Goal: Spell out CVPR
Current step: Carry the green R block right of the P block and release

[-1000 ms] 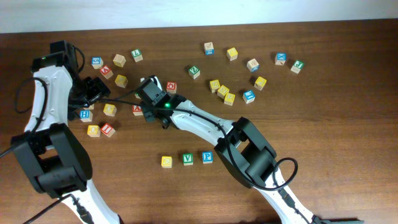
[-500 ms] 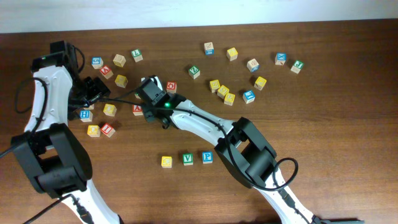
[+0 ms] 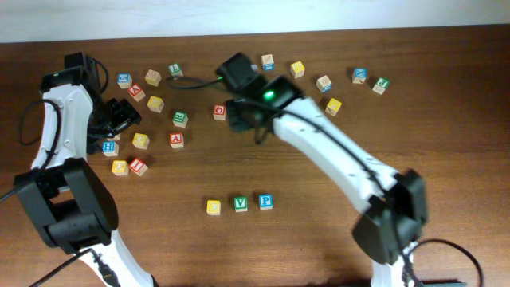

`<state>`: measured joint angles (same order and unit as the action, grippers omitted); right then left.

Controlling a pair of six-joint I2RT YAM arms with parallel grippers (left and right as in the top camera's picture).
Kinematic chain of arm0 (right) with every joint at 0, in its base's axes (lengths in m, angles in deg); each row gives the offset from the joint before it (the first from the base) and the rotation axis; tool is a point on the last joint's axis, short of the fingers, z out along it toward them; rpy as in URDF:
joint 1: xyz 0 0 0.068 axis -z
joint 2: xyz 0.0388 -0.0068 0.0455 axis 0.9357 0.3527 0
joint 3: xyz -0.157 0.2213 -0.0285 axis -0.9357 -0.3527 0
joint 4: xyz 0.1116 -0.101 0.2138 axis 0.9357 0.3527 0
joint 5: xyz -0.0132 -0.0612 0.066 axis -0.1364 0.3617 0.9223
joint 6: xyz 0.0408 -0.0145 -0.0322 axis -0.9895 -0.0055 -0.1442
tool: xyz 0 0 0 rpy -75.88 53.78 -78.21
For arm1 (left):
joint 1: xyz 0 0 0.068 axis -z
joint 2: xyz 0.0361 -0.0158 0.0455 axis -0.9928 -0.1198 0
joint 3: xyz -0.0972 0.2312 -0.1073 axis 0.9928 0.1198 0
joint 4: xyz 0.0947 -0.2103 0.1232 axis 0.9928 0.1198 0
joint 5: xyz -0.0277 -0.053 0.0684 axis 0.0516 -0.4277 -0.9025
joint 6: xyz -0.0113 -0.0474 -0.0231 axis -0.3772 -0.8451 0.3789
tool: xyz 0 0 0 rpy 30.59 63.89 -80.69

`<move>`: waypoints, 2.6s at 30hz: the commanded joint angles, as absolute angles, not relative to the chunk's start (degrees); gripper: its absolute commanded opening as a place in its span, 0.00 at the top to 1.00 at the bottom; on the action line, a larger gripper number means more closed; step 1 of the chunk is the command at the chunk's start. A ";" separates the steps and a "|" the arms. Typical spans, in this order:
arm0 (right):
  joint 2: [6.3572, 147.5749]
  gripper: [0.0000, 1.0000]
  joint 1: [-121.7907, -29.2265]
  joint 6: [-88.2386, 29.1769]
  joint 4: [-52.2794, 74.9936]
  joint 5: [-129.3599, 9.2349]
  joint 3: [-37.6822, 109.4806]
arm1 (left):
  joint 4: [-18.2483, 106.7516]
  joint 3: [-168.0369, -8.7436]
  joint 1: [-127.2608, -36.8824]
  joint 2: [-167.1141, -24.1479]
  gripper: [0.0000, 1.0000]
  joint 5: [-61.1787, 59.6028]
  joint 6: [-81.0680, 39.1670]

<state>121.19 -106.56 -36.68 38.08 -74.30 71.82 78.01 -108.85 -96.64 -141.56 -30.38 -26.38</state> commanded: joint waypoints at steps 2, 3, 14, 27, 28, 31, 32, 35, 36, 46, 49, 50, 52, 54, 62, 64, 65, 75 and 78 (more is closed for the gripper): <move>117.32 0.84 -102.12 -37.12 52.11 -72.84 71.86 | 78.08 -108.70 -96.79 -142.07 0.01 -31.02 -27.13; 117.48 0.85 -101.51 -37.25 56.13 -72.44 71.43 | 78.10 -108.70 -96.79 -142.07 0.01 -31.02 -27.13; 117.48 0.85 -101.53 -44.22 50.91 -64.99 44.65 | 78.08 -108.70 -96.79 -142.07 0.01 -31.02 -27.13; 117.46 0.83 -101.51 -44.22 38.86 -59.66 38.42 | 78.08 -108.70 -96.79 -142.07 0.01 -31.02 -27.13; 117.46 0.82 -101.51 -44.22 38.75 -59.59 38.42 | 78.08 -108.70 -96.79 -142.07 0.01 -31.02 -27.13; 117.46 0.80 -102.29 -44.20 38.67 -59.07 38.29 | 78.10 -108.70 -96.79 -142.07 0.01 -31.02 -27.13; 117.46 0.80 -102.78 -44.02 38.30 -59.22 38.03 | 78.10 -108.70 -96.79 -142.07 0.01 -31.02 -27.13; 117.46 0.79 -103.65 -44.04 37.14 -59.02 36.94 | 78.08 -108.70 -96.79 -142.07 0.01 -31.02 -27.13; 117.46 0.79 -103.87 -44.07 36.55 -58.57 36.39 | 78.08 -108.70 -96.79 -142.07 0.01 -31.02 -27.13; 117.46 0.66 -104.22 -44.22 35.76 -57.08 34.77 | 78.10 -108.70 -96.79 -142.07 0.01 -31.02 -27.13; 117.46 0.66 -104.22 -44.22 35.80 -57.10 34.77 | 78.08 -108.70 -96.79 -142.07 0.01 -31.02 -27.13; 117.46 0.67 -104.22 -44.22 36.02 -57.10 34.77 | 78.08 -108.70 -96.79 -142.07 0.01 -31.02 -27.13; 117.46 0.67 -104.20 -44.22 36.94 -57.08 34.77 | 78.10 -108.70 -96.79 -142.07 0.01 -31.02 -27.13; 117.46 0.66 -104.22 -44.24 38.73 -56.97 34.77 | 78.08 -108.70 -96.79 -142.07 0.01 -31.02 -27.13; 117.46 0.48 -104.22 -44.24 40.20 -55.09 34.71 | 78.10 -108.70 -96.79 -142.07 0.01 -31.02 -27.13; 117.46 0.49 -104.22 -44.24 40.68 -54.98 34.51 | 78.08 -108.70 -96.79 -142.07 0.01 -31.02 -27.13; 117.46 0.49 -104.22 -44.26 40.74 -54.96 34.40 | 78.08 -108.70 -96.79 -142.07 0.01 -31.02 -27.13; 117.46 0.63 -104.22 -44.70 40.26 -54.54 33.81 | 78.10 -108.70 -96.79 -142.07 0.01 -31.02 -27.13; 117.46 0.65 -104.20 -44.68 39.19 -54.57 33.81 | 78.08 -108.70 -96.79 -142.07 0.01 -31.02 -27.13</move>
